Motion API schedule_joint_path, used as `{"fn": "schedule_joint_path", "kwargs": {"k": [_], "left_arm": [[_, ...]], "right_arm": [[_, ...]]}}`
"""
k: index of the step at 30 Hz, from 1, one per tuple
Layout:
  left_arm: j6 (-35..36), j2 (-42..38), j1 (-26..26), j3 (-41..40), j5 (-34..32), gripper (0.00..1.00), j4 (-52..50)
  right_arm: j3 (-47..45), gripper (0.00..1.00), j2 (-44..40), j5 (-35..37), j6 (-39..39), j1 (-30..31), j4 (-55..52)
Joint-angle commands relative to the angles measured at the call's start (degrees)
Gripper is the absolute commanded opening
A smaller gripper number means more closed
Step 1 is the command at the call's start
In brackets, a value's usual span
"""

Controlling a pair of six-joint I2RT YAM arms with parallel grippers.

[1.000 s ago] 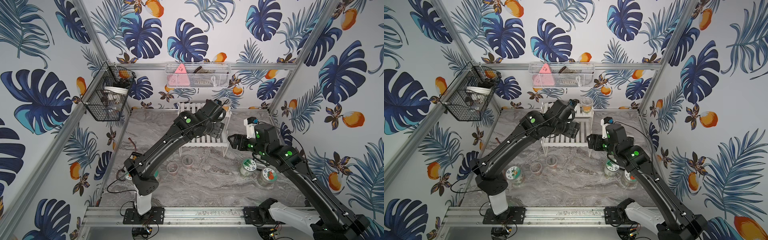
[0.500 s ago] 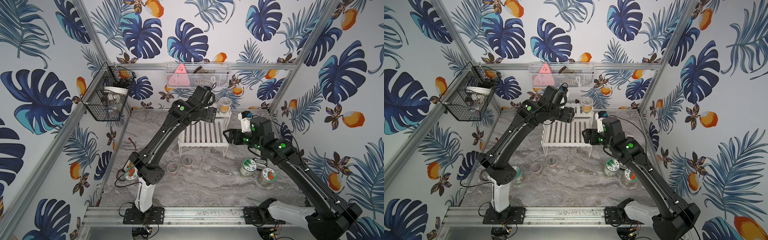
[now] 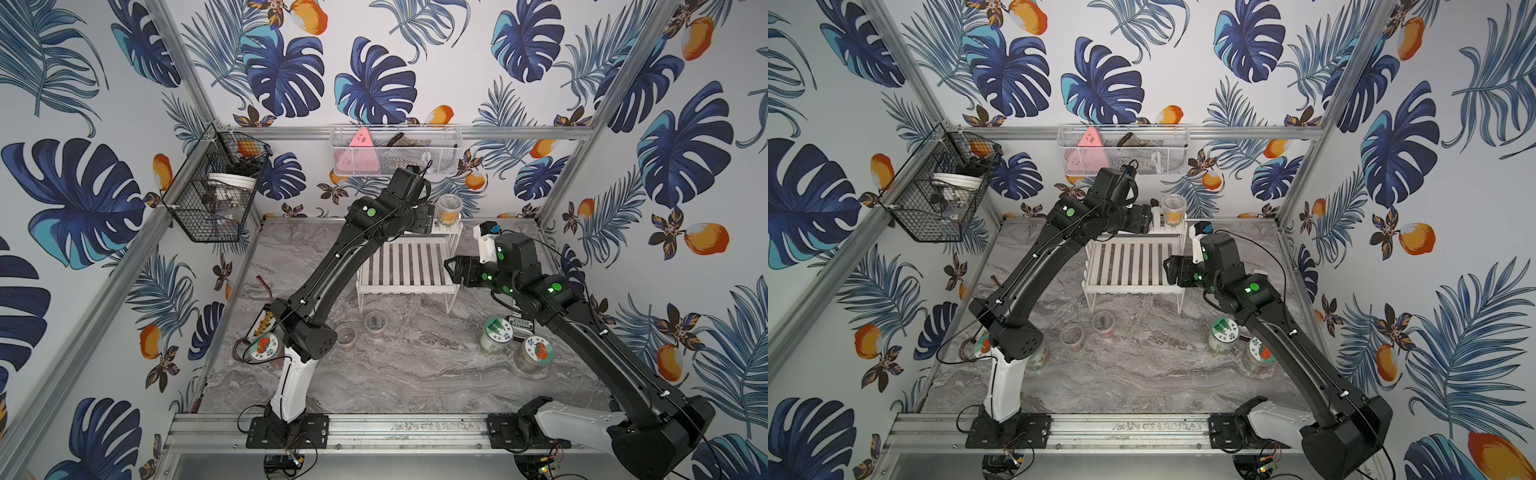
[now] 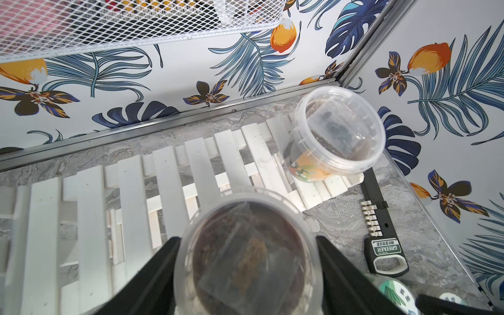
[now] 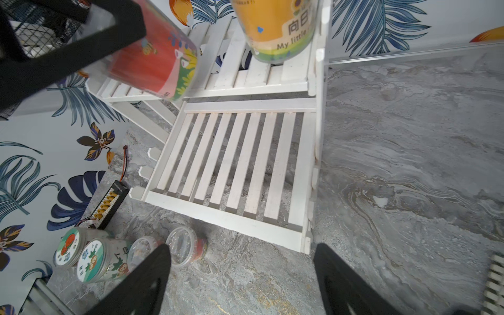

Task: Place the seed container on the shelf
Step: Place the seed jar on the shelf.

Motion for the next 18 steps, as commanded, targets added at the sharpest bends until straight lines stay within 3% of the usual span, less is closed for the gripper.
{"fn": "schedule_joint_path", "kwargs": {"k": [1,7,18], "left_arm": [[-0.14,0.53,0.15,0.58,-0.93,0.63,3.88],[0.11,2.02,0.15,0.69,-1.19,0.63,4.41],[0.95,3.22,0.24,0.08,-2.33,0.66,5.98]], "right_arm": [[-0.63,0.86,0.08,-0.16,1.44,-1.80,2.14],[-1.50,0.86,0.57,-3.95,3.60,-5.12,2.80],[-2.25,0.86,0.57,-5.52,3.58,-5.79,2.96]]}}
